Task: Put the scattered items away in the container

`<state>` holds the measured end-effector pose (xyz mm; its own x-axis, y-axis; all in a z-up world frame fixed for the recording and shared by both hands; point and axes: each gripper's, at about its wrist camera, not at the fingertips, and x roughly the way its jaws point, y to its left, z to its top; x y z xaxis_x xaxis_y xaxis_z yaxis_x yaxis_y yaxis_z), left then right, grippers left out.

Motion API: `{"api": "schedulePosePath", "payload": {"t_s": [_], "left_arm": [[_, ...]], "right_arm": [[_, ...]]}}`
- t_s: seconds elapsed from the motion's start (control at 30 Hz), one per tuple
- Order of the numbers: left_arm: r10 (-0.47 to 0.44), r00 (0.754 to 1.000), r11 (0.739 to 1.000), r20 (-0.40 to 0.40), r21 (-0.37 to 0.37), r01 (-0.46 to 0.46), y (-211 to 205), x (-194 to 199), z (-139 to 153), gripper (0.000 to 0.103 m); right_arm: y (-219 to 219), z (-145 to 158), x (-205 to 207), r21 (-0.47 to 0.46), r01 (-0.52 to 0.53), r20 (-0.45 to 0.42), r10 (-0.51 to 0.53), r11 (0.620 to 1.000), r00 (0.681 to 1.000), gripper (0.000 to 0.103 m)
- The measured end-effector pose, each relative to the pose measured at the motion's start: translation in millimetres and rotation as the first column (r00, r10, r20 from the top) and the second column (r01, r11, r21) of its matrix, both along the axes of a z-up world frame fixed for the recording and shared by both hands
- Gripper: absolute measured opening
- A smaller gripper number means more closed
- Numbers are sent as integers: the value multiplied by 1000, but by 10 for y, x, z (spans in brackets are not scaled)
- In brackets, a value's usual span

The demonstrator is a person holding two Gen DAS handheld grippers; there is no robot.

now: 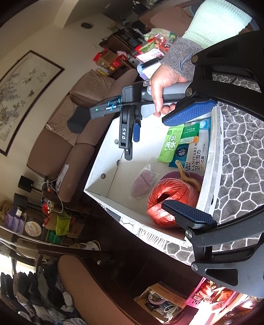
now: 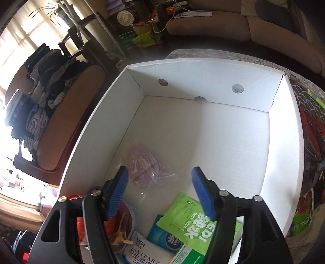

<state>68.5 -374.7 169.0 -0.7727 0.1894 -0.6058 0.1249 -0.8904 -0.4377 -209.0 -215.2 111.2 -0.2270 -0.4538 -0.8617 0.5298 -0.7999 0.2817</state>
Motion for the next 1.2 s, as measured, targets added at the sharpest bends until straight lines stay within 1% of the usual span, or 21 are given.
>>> {"api": "schedulePosePath", "payload": {"t_s": [0.03,0.1,0.13,0.2,0.3,0.37,0.43,0.5,0.57,0.6,0.63,0.67,0.73,0.8,0.83,0.87,0.93,1.03,1.13,1.17,1.2], "left_arm": [[-5,1000,1000,2,0,5,-6,-7,-7,74],[-16,1000,1000,9,4,16,-14,-27,-18,76],[-21,1000,1000,10,5,21,-11,-40,-21,77],[-41,999,999,9,2,41,27,-79,-28,77],[-79,997,997,14,-19,79,148,-158,-47,76],[-88,996,995,18,-38,89,227,-187,-49,75],[-78,997,995,16,-62,79,279,-185,-24,74],[-60,998,994,3,-93,60,308,-150,30,68],[-61,998,993,-6,-105,60,329,-133,81,49],[-65,998,992,-3,-107,65,342,-138,96,43],[-69,998,992,1,-110,69,360,-138,104,32],[-68,998,990,8,-120,69,380,-136,115,29],[-50,999,989,12,-138,51,403,-94,151,29],[-33,999,990,-3,-134,32,390,-17,206,34],[-30,999,992,-11,-125,28,372,19,228,43],[-25,999,993,-21,-115,22,348,55,245,58],[-16,999,995,-38,-96,12,300,114,264,72],[-2,999,998,-39,-67,0,230,176,272,72],[-2,999,999,-49,-48,0,162,248,295,72],[-6,999,999,-52,-45,3,145,263,299,72],[-16,998,999,-55,-39,13,132,267,294,71]], "right_arm": [[-89,-77,19,61,-41,5,40,997,999,79],[-199,-198,85,201,-108,26,105,974,994,78],[-180,-189,138,223,-131,24,129,966,991,78],[-72,-113,251,232,-180,28,178,956,984,78],[145,-57,413,236,-242,105,223,941,969,78],[272,-41,524,215,-255,158,224,943,962,77],[333,-64,636,234,-258,189,216,937,958,77],[356,-99,716,265,-246,204,195,932,959,78],[347,-114,799,283,-232,209,176,931,962,78],[335,-119,840,283,-215,217,156,935,964,79],[306,-128,890,289,-203,224,140,936,964,78],[270,-137,934,302,-206,228,140,931,964,78],[193,-157,1010,345,-207,203,143,915,969,78],[154,-235,1033,388,-180,198,109,904,974,79],[129,-282,1039,421,-164,190,91,892,978,78],[86,-317,1050,459,-155,170,85,875,982,78],[2,-395,1058,519,-131,156,57,845,986,78],[-82,-470,1058,566,-79,136,2,820,991,78],[-127,-458,1052,578,-59,120,-14,814,993,77],[-135,-446,1042,573,-66,134,-14,817,991,70],[-139,-427,1028,566,-72,149,-16,821,989,46]]}}
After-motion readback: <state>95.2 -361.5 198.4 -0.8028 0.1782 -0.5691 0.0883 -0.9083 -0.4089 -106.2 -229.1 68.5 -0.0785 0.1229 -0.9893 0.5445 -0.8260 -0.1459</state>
